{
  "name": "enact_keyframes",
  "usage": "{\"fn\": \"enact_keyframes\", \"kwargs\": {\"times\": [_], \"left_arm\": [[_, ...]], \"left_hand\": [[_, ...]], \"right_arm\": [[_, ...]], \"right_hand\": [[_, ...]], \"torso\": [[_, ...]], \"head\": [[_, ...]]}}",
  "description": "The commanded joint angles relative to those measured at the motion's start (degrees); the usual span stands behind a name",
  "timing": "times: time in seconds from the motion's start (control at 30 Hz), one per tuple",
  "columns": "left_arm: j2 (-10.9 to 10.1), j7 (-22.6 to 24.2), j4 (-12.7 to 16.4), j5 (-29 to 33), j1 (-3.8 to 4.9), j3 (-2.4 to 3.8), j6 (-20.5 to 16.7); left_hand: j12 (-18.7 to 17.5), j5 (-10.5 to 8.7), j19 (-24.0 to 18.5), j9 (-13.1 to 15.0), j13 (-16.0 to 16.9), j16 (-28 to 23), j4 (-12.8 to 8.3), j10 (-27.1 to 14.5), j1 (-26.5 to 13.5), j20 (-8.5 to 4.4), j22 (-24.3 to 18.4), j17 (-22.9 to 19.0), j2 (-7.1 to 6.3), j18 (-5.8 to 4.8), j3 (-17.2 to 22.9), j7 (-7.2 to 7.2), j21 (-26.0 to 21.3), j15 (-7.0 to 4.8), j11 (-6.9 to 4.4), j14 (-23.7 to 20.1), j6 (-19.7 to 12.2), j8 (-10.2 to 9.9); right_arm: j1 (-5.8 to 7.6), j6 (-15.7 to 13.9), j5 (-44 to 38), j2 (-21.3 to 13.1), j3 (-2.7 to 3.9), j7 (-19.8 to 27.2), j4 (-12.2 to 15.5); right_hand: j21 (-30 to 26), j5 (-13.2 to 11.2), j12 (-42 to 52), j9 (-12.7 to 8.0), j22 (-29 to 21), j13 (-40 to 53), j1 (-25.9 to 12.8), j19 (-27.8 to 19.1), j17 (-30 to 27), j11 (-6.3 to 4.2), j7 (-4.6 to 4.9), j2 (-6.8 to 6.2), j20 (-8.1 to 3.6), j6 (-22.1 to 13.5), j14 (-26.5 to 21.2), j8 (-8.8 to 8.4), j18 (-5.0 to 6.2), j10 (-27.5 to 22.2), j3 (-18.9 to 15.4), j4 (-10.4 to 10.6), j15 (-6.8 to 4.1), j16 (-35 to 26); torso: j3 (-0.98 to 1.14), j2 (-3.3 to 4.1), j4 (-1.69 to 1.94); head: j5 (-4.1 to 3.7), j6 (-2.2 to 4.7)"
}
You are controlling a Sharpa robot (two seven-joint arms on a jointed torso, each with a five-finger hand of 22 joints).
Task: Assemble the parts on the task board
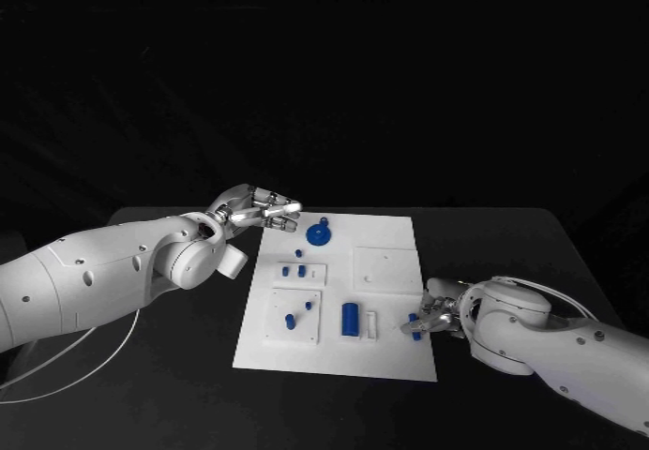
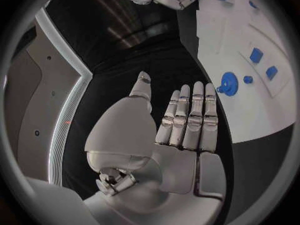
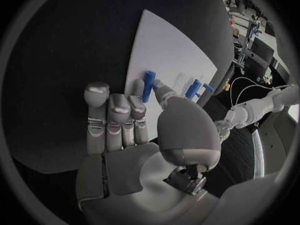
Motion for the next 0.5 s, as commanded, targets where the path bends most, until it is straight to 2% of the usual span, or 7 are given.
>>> {"fn": "enact_keyframes", "kwargs": {"times": [0.03,0.17,0.2,0.27,0.33,0.4,0.5], "left_arm": [[0.0,-0.2,-0.1,0.6,0.03,0.0,1.4],[0.0,-0.4,-0.2,0.8,0.03,-0.01,1.6],[0.0,-0.4,-0.3,0.9,0.03,-0.01,1.6],[-0.1,-0.5,-0.3,0.9,0.03,-0.02,1.6],[-0.1,-0.7,-0.3,0.9,0.03,-0.02,1.7],[-0.1,-0.7,-0.3,1.0,0.03,-0.02,1.7],[-0.2,-0.8,-0.2,1.0,0.03,-0.02,1.7]], "left_hand": [[0.2,-0.35,-0.1,0.1,0.0,-0.2,0.3,0.1,-0.4,-0.07,0.0,0.0,-0.36,-0.59,0.0,0.06,-0.1,0.18,0.07,-0.1,0.2,-0.1],[0.2,-0.35,-0.2,0.1,0.0,-0.2,0.4,0.1,-0.4,-0.05,0.0,0.0,-0.38,-0.6,0.0,0.07,-0.1,0.19,0.07,-0.2,0.1,-0.1],[0.2,-0.35,-0.2,0.1,0.0,-0.2,0.4,0.1,-0.4,-0.05,0.0,0.0,-0.38,-0.6,0.0,0.07,-0.1,0.19,0.07,-0.2,0.1,-0.1],[0.2,-0.35,-0.2,0.1,0.0,-0.2,0.4,0.1,-0.4,-0.05,0.0,0.0,-0.38,-0.6,0.0,0.07,-0.1,0.19,0.07,-0.2,0.1,-0.1],[0.2,-0.36,-0.2,0.1,0.0,-0.2,0.4,0.0,-0.2,-0.03,0.0,0.0,-0.43,-0.59,0.1,0.08,-0.1,0.2,0.07,-0.2,0.1,-0.1],[0.2,-0.36,-0.2,0.1,0.0,-0.2,0.4,0.0,-0.2,-0.03,0.0,0.0,-0.43,-0.59,0.1,0.08,-0.1,0.2,0.07,-0.2,0.1,-0.1],[0.2,-0.36,-0.2,0.1,0.0,-0.2,0.3,0.0,0.0,-0.03,0.0,0.0,-0.37,-0.59,0.1,0.06,-0.1,0.2,0.07,-0.2,0.2,-0.1]], "right_arm": [[-0.54,-0.6,-4.9,0.6,-0.77,-2.0,-1.4],[-0.54,-0.3,-4.8,0.8,-1.12,-2.0,-1.5],[-0.54,-0.1,-4.5,0.8,-1.17,-2.0,-1.5],[-0.54,0.2,-3.4,0.8,-1.26,-2.0,-1.4],[-0.55,0.3,-1.3,0.7,-1.33,-2.0,-1.2],[-0.59,0.0,0.6,0.6,-1.36,-1.9,-1.0],[-0.63,-1.1,3.1,0.4,-1.38,-1.6,-0.6]], "right_hand": [[-0.1,-0.3,-0.2,-26.3,0.7,0.1,0.9,3.0,0.0,-0.01,0.26,-0.06,-0.51,-1.0,0.2,-0.68,-1.08,-0.2,0.9,-0.4,-0.21,-0.4],[-0.2,-0.1,-0.3,-26.9,0.7,0.1,4.0,2.9,-0.1,0.2,0.72,0.81,-0.45,-2.6,0.2,-0.79,-1.06,-0.4,3.7,-3.5,-0.15,-0.5],[-0.3,1.6,-0.3,-27.5,0.7,0.1,5.4,2.9,-0.1,0.38,1.04,1.43,-0.35,-3.5,0.2,-0.81,-1.02,-0.5,4.7,-5.1,-0.03,-0.6],[-0.4,9.1,-0.3,-29.2,0.6,0.1,7.1,2.9,-0.2,0.89,1.87,2.18,-0.16,-5.1,0.2,-0.85,-0.84,-0.7,6.2,-9.0,0.21,-0.6],[-0.3,17.2,-0.4,-33.2,0.9,0.1,7.1,2.8,-0.3,1.53,3.19,3.22,0.28,-7.0,0.1,-0.83,-0.35,-1.3,10.9,-15.4,0.66,-0.7],[0.0,20.5,-0.2,-36.1,1.3,0.0,4.2,2.8,-0.2,1.59,3.56,3.87,0.52,-6.5,0.0,-0.78,0.08,-1.4,15.3,-19.8,0.74,-0.6],[0.2,23.8,-0.2,-38.3,1.9,-0.1,2.0,2.7,-0.3,1.66,3.75,4.44,0.58,-6.7,-0.1,-0.75,0.31,-1.4,19.0,-22.6,0.8,-0.6]], "torso": [[0.01,-0.02,-0.03],[-0.02,-0.04,-0.02],[-0.02,-0.04,-0.02],[-0.01,-0.05,-0.03],[0.02,-0.04,-0.05],[0.03,-0.02,-0.06],[0.05,-0.02,-0.05]], "head": [[0.3,-0.08],[0.31,-0.19],[0.31,-0.19],[0.29,-0.24],[0.33,-0.28],[0.33,-0.36],[0.4,-0.4]]}}
